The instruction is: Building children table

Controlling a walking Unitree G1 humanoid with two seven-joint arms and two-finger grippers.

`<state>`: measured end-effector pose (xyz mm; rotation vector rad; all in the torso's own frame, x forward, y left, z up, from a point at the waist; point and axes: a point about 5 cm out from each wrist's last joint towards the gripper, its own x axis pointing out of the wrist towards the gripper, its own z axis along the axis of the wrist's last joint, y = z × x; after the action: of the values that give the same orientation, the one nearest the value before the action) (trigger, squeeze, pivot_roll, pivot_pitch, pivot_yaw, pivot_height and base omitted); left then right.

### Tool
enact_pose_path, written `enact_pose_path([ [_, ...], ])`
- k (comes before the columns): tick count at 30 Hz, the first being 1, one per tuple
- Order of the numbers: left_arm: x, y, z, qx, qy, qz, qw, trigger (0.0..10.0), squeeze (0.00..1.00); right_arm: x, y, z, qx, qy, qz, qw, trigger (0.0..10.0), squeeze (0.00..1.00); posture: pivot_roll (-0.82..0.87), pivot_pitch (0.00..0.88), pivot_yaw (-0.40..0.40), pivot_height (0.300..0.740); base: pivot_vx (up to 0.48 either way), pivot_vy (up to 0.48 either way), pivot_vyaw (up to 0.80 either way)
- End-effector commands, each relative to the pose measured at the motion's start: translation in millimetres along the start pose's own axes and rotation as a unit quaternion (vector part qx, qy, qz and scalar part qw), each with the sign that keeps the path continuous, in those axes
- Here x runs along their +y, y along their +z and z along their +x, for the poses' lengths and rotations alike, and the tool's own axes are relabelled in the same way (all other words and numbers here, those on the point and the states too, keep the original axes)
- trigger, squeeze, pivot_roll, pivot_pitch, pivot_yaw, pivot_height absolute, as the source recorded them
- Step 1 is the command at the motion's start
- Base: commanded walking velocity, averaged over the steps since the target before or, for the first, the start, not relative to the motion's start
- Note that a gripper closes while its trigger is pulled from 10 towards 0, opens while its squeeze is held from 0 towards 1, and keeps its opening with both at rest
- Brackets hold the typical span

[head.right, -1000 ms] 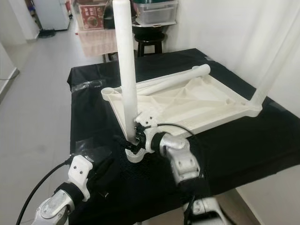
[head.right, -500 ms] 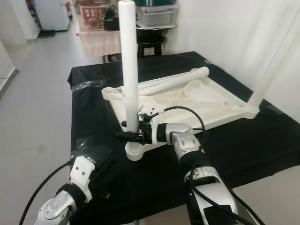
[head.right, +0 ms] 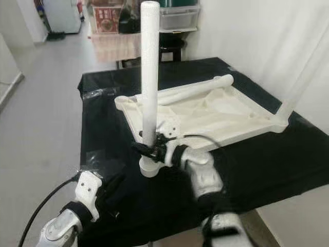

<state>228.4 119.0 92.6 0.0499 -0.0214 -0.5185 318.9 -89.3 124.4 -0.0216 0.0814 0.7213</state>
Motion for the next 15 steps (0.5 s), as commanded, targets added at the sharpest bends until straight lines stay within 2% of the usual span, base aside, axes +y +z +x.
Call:
enact_pose_path([
  [1,2.7,-3,-2.0,0.007,0.000,-0.001,1.000,10.0,0.00,15.3,-34,-5.9,0.092,-0.047,-0.012,0.995,0.0,0.00,-0.07,0.000,0.009,0.740,0.000,0.000,0.00],
  [3,3.4,-3,-1.9,0.008,0.000,0.000,1.000,10.0,0.00,19.5,-30,-2.7,0.087,-0.040,-0.029,0.995,0.0,0.00,-0.07,0.000,0.011,0.740,0.000,0.000,0.00],
  [9,4.5,-3,-0.5,0.006,0.009,0.005,1.000,10.0,0.00,19.2,-33,5.9,0.102,-0.008,-0.019,0.995,0.0,0.00,-0.05,0.000,-0.011,0.740,0.000,0.000,0.00],
  [10,4.8,-3,-0.2,0.005,0.012,0.005,1.000,10.0,0.00,20.0,-32,5.6,0.108,-0.014,-0.019,0.994,10.0,0.00,-0.04,0.000,-0.008,0.740,0.000,0.000,0.00],
  [11,4.8,-3,-0.2,0.005,0.012,0.005,1.000,10.0,0.00,20.0,-32,5.6,0.108,-0.014,-0.019,0.994,10.0,0.00,-0.04,0.000,-0.008,0.740,0.000,0.000,0.00],
  [12,4.9,-3,0.2,0.005,0.013,0.005,1.000,10.0,0.00,22.1,-27,6.4,0.098,0.005,-0.004,0.995,10.0,0.25,-0.04,0.000,-0.009,0.740,0.000,0.000,0.00],
  [13,4.8,-3,0.6,0.005,0.012,0.004,1.000,10.0,0.00,23.3,-22,7.8,0.087,0.028,0.018,0.996,10.0,1.00,-0.04,0.000,-0.009,0.740,0.000,0.000,0.00],
  [15,4.7,-3,1.3,0.006,0.008,0.003,1.000,10.0,0.00,25.3,-6,10.3,0.056,0.089,0.030,0.994,10.0,1.00,-0.04,0.000,-0.001,0.740,0.000,0.000,0.00],
])
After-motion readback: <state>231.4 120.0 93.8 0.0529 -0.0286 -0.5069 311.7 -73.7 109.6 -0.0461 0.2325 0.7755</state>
